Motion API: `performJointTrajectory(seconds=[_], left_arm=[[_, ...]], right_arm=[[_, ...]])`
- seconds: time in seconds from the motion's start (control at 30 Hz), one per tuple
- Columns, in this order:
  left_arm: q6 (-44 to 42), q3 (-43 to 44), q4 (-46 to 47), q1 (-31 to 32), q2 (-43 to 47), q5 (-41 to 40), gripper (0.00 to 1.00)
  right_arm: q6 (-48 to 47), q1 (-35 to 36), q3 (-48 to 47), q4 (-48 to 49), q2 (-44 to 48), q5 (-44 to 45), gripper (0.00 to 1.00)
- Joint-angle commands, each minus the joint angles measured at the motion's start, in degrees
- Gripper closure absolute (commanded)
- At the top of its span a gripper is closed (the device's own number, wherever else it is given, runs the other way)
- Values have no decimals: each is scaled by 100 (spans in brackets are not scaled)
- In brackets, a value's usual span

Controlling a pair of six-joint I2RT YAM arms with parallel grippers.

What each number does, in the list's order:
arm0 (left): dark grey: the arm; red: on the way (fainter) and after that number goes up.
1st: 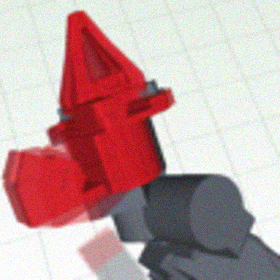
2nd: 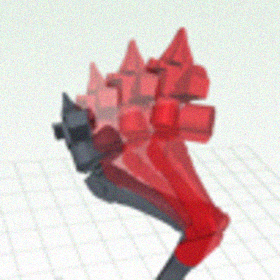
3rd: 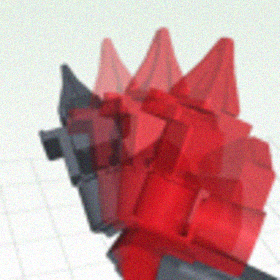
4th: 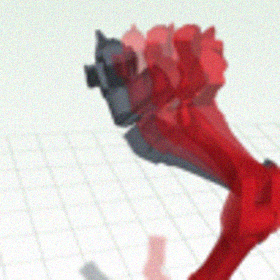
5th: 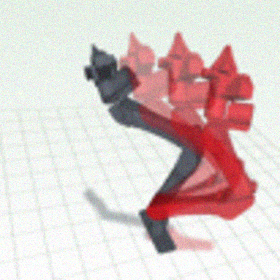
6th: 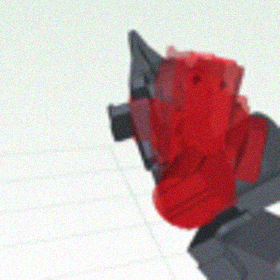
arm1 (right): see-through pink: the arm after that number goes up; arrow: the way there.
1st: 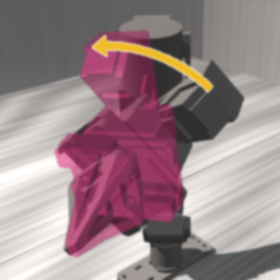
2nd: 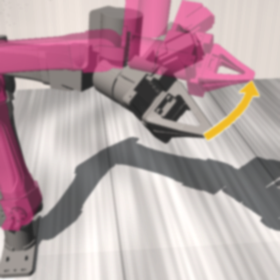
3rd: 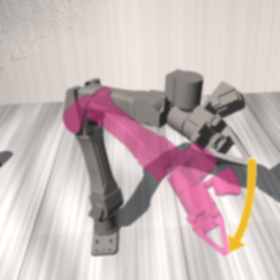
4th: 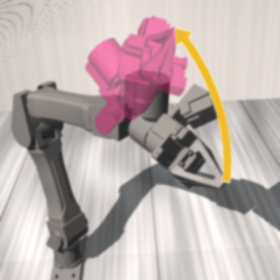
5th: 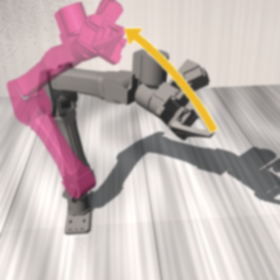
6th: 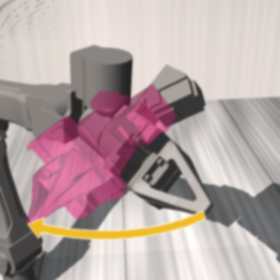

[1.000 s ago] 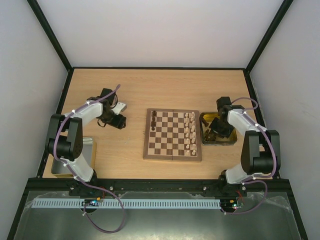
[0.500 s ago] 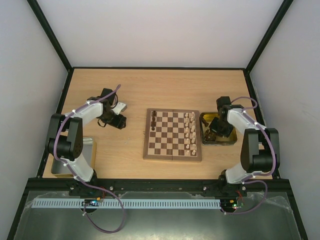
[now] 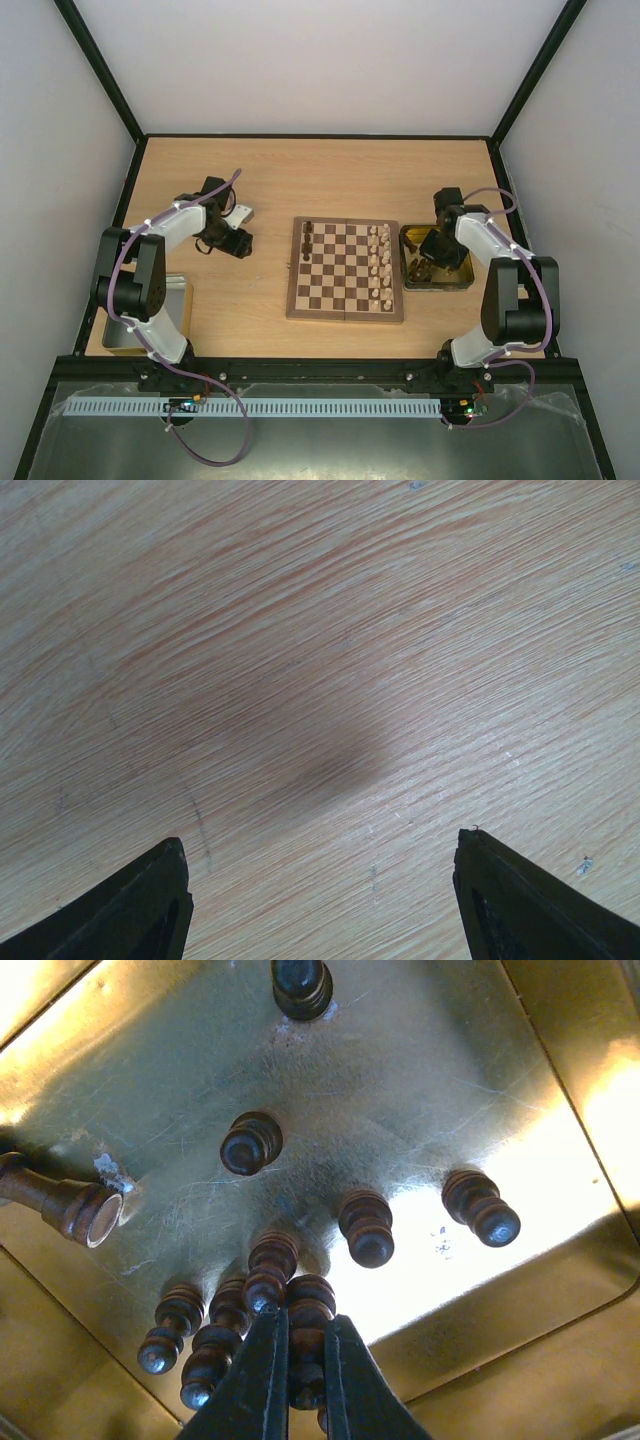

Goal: Set up the chess pieces on the board
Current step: Pick up the chess piece from the storage box, then place the chess piece on the chessboard.

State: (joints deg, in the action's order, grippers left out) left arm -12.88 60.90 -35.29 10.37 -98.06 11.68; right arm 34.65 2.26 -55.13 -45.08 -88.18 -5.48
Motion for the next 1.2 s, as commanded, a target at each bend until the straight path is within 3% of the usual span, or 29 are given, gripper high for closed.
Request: performJointTrajectory(seconds=[0.0, 0.33, 0.5, 0.8, 0.97, 1.17], left_arm=[[-21, 61, -115, 26, -17, 17, 28], [-30, 9, -80, 26, 53, 70, 28], [-21, 37, -73, 26, 80, 95, 28], [5, -4, -40, 26, 385, -57, 28], [-12, -96, 2, 10, 599, -143, 28], [-4, -152, 58, -23, 812, -240, 28]], right_arm=[[-31, -20, -260, -355, 205, 218, 98], [148, 20, -440, -807, 776, 63, 98], [491, 307, -961, -1012, 1053, -178, 98], [212, 1680, -2154, -1367, 738, -989, 98], [-128, 2645, -2472, -1544, 439, -967, 98], [-125, 3665, -3120, -1917, -267, -346, 98]])
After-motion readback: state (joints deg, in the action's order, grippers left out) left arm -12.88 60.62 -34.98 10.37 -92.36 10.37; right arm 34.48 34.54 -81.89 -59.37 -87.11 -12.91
